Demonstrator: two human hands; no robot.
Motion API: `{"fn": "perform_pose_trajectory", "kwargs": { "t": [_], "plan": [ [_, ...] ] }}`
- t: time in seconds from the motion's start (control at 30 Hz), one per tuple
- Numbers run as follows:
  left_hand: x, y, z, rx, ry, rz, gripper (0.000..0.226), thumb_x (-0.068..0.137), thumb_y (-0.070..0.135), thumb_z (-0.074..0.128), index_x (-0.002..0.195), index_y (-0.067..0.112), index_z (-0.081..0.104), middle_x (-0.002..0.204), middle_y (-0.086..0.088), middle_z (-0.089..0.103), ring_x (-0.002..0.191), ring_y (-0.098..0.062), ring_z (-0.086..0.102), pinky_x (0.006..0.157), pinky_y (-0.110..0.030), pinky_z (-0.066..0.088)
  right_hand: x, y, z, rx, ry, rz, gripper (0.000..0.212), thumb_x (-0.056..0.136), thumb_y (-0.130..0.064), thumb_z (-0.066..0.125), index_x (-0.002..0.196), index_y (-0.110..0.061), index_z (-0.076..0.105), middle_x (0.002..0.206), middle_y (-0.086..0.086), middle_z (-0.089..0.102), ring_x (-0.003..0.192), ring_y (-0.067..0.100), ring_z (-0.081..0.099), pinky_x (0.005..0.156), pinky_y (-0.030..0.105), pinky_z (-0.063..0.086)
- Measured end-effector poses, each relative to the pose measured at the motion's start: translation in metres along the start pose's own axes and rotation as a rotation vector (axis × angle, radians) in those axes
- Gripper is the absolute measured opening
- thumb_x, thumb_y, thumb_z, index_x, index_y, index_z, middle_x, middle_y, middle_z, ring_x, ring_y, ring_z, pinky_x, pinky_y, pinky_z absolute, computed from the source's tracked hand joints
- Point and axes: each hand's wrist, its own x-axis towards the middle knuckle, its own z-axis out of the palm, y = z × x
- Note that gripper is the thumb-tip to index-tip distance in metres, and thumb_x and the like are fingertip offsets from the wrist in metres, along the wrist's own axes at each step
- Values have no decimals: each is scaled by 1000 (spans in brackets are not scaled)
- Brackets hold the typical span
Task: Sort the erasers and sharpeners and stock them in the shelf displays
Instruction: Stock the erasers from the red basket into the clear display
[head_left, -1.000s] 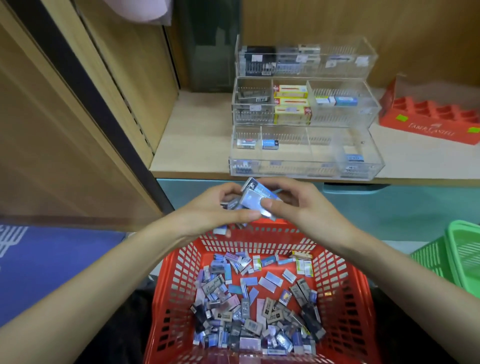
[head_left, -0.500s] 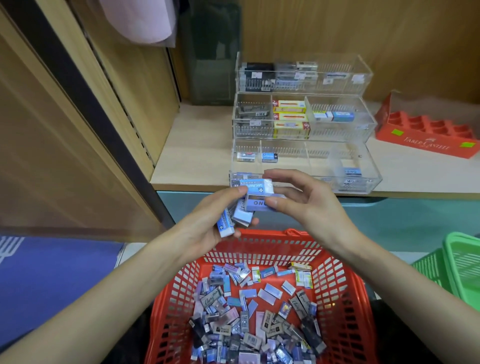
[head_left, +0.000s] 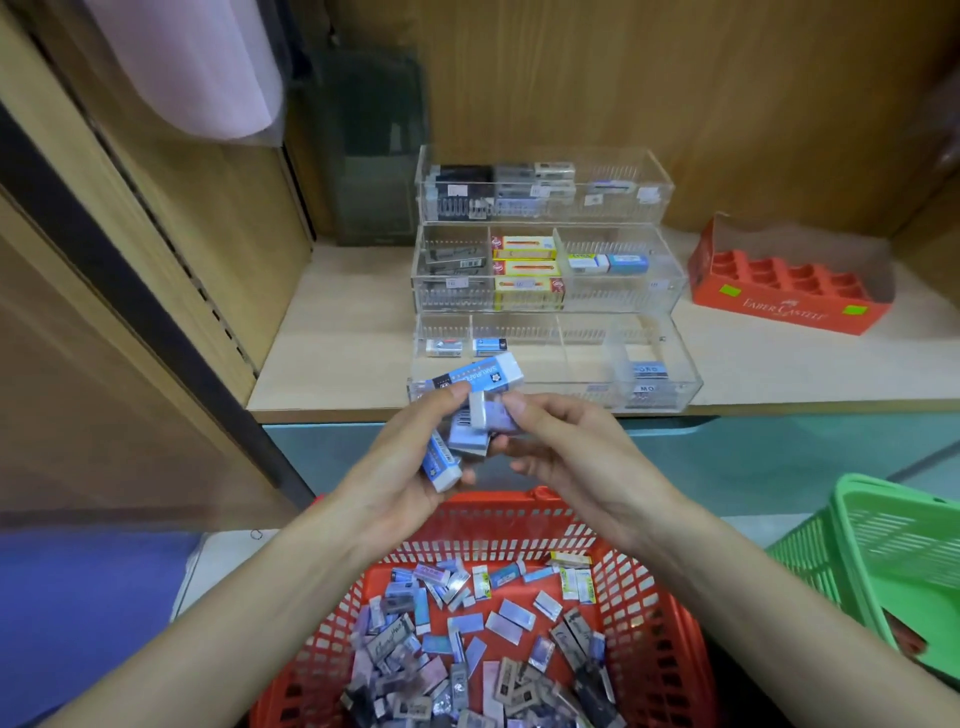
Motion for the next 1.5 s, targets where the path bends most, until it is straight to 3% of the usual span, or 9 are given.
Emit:
{"fn": "perform_pose_trajectory", "kwargs": {
  "t": [0.23, 0.37, 0.5, 0.6, 0.83, 1.03, 1.23, 1.33, 1.5],
  "plan": [
    [10, 0, 0, 72, 92, 82, 21, 82, 22, 58, 101, 12, 61, 77, -2, 70, 59, -12, 67, 38, -16, 40, -7, -20, -18, -76, 108, -65, 20, 87, -16, 63, 98, -7, 49, 94, 20, 69, 69, 16, 69, 49, 21, 52],
    [11, -1, -1, 90, 101, 89, 22, 81, 22, 60, 101, 13, 61, 82, -2, 71, 61, -14, 69, 37, -17, 41, -11, -23, -31, -82, 169, -116, 23, 82, 2, 66, 97, -8, 52, 84, 16, 68, 71, 17, 66, 59, 19, 53],
    [12, -1, 1, 105, 89, 96, 16, 86, 20, 57, 101, 15, 63, 83, -2, 71, 63, -14, 69, 38, -18, 41, -12, -22, -37, -146, 149, -132, 15, 84, -3, 63, 96, -11, 64, 90, 11, 67, 78, 14, 57, 69, 23, 41],
    [15, -3, 3, 128, 69, 104, 15, 83, 21, 58, 97, 16, 63, 82, -1, 71, 63, -14, 69, 38, -18, 42, -13, -22, -42, -84, 123, -93, 17, 89, -3, 58, 103, -9, 65, 91, 7, 65, 85, 18, 62, 76, 27, 49],
    [28, -9, 11, 171, 9, 113, 23, 78, 22, 61, 99, 14, 61, 89, -3, 70, 69, -16, 71, 40, -17, 43, -15, -17, -56, -185, 267, -43, 10, 88, -3, 61, 98, -6, 58, 88, 10, 67, 62, 16, 66, 51, 19, 47],
    [45, -13, 8, 208, -28, 120, 55, 56, 38, 83, 101, 14, 64, 92, -7, 72, 73, -17, 71, 42, -20, 46, 4, -39, -96, -73, 400, -144, 14, 84, 4, 62, 96, -5, 64, 80, 13, 63, 67, 20, 60, 65, 19, 51],
    [66, -12, 18, 200, -23, 125, 47, 63, 31, 79, 104, 16, 64, 93, -8, 72, 73, -18, 70, 41, -21, 45, 48, -65, -144, -692, 681, -259, 23, 81, -2, 65, 101, -11, 59, 73, 4, 62, 61, 18, 63, 67, 31, 54],
    [71, -14, 24, 195, -27, 125, 40, 70, 25, 70, 107, 14, 62, 93, -10, 70, 74, -18, 69, 41, -21, 45, 70, -60, -144, -838, 672, -245, 22, 81, -6, 67, 95, -13, 52, 75, 10, 66, 61, 17, 64, 52, 23, 46],
    [71, -15, 23, 203, -35, 123, 46, 70, 26, 64, 115, 13, 60, 102, -13, 70, 89, -30, 66, 43, -22, 47, 95, -44, -137, -836, 757, -257, 18, 80, 2, 58, 96, -4, 64, 94, 10, 65, 85, 28, 66, 70, 28, 52]
  ]
}}
